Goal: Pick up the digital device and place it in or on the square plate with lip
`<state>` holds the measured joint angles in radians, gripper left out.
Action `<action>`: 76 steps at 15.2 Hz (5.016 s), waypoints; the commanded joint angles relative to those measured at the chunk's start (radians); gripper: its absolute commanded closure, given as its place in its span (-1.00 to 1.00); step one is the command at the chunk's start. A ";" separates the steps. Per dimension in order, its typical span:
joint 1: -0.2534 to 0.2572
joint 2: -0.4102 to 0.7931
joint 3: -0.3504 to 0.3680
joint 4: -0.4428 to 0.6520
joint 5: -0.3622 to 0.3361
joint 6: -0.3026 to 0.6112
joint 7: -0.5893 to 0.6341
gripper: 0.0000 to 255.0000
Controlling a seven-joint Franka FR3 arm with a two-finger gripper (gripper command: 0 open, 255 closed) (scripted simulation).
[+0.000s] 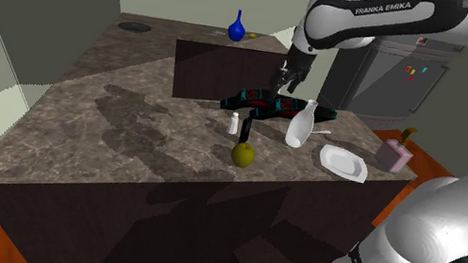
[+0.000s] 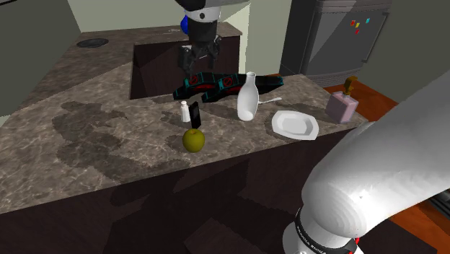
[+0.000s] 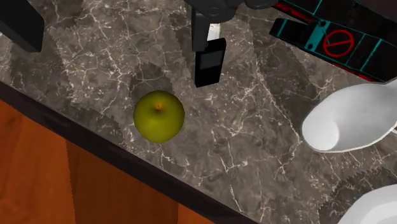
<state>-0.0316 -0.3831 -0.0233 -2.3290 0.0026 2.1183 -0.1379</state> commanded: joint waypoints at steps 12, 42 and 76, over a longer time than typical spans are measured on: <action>-0.029 0.475 -0.042 0.197 0.007 0.239 -0.056 -1.00; -0.070 0.932 -0.047 0.496 0.038 0.368 -0.101 1.00; -0.205 0.592 -0.117 0.267 0.054 0.255 -0.323 1.00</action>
<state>-0.2234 0.2218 -0.1335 -2.0461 0.0533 2.3710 -0.4359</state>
